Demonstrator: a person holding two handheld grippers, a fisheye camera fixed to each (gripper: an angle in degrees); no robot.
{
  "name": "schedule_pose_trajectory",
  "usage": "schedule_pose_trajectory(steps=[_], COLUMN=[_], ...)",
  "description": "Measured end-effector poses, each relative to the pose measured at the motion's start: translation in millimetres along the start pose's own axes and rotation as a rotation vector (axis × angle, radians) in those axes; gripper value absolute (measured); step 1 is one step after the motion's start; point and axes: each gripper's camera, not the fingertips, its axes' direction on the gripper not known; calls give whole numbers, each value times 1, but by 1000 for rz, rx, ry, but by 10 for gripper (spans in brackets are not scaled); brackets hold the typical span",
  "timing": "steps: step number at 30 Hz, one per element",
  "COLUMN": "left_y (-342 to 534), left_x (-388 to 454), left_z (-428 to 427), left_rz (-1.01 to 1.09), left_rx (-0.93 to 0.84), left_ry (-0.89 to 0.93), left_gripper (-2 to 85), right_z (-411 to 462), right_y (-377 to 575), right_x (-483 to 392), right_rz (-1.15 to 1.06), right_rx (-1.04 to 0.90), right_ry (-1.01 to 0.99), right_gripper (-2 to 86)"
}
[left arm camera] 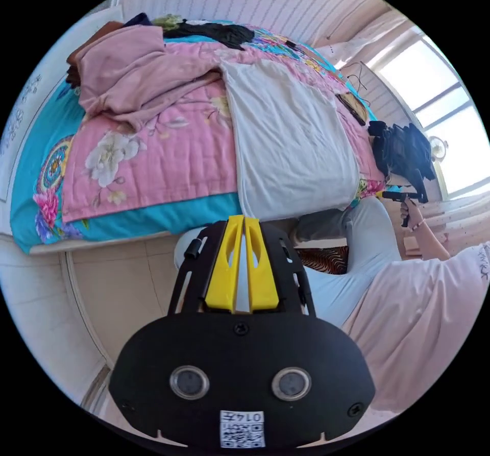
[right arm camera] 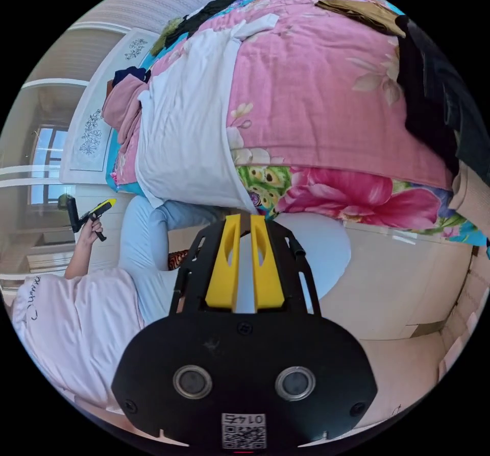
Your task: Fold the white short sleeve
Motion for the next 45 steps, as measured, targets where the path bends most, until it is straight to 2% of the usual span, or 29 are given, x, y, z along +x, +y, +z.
schedule_pose_trajectory(steps=[4, 6, 9, 11, 15, 18, 20, 21, 23, 28, 32, 38, 41, 45], left_y=[-93, -176, -286, -343, -427, -451, -455, -454, -455, -440, -427, -418, -416, -421], left_x=[43, 86, 148, 187, 271, 306, 311, 306, 290, 233, 184, 162, 155, 186], left_z=[37, 79, 141, 183, 276, 334, 374, 389, 390, 371, 387, 403, 402, 370], left_rz=[219, 384, 525, 574, 659, 673, 676, 672, 623, 478, 341, 316, 290, 456], left_rx=[42, 87, 141, 157, 65, -11, -97, -118, -110, -19, -44, -30, -31, 59], left_ry=[-14, -25, 68, 115, 172, 136, 34, 51, 137, 143, 176, 227, 249, 279], left_gripper=[-10, -10, -9, -8, 7, 32, 28, 17, 1, -9, -10, -10, -10, -10], right_z=[-14, -13, -7, -2, 7, 12, 16, 17, 20, 20, 25, 40, 47, 23], right_y=[-42, -72, -125, -164, -202, -217, -222, -224, -228, -241, -267, -315, -333, -325], right_x=[3, 6, 17, 24, 31, 32, 34, 34, 36, 35, 29, 5, -6, -18], right_rz=[-54, -77, -59, -40, 11, 48, 93, 100, 133, 175, 188, 150, 136, 151], right_rx=[144, 200, 284, 334, 401, 428, 424, 419, 392, 386, 391, 375, 344, 451], right_ry=[-6, -20, -75, -144, -186, -242, -249, -257, -292, -346, -378, -442, -489, -488], right_gripper=[44, 47, 51, 53, 49, 43, 39, 39, 36, 35, 45, 67, 27, 10])
